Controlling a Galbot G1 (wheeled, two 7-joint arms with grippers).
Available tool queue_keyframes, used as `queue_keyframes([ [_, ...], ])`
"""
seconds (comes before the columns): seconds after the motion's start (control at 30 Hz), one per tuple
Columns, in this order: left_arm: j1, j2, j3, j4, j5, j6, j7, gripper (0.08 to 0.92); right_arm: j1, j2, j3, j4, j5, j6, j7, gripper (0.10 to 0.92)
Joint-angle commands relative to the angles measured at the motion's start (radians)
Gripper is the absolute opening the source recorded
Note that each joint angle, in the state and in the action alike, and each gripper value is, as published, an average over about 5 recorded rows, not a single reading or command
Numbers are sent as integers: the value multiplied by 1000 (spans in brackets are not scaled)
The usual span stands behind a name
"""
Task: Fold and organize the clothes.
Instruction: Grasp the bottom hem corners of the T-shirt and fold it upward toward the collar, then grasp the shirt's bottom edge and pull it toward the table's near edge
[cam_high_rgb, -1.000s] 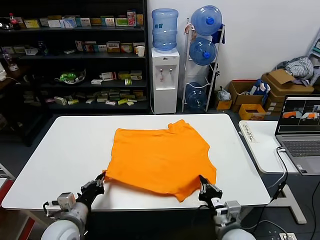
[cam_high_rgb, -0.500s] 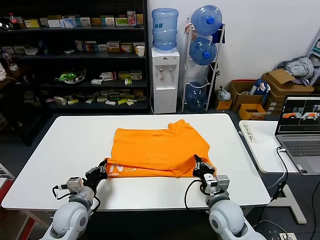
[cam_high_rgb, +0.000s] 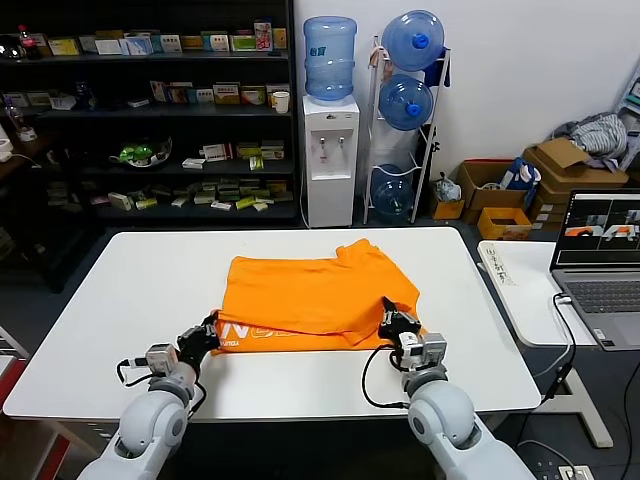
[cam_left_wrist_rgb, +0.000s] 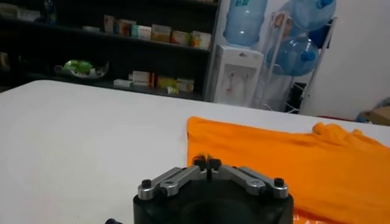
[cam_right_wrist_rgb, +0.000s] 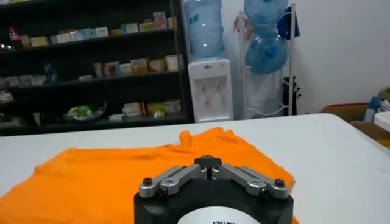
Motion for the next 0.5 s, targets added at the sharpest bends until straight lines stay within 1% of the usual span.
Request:
queue_keyframes([
  [0.03,-33,-10,6,65,21,-1,13,178,31,15,-8,-45,-14,-1,-17,250],
  [0.2,7,9,-8,26,12,22,16,317,-8,-11,21,-10,-37,-5,-34,380],
  [0.37,100,50,-43,-71,-27,42,7,464,-126,-73,114,70,-43,-28,-71,527],
  [0.5,177,69,-66,-125,-76,52,6,576,-224,-130,206,106,-12,-54,-108,640],
])
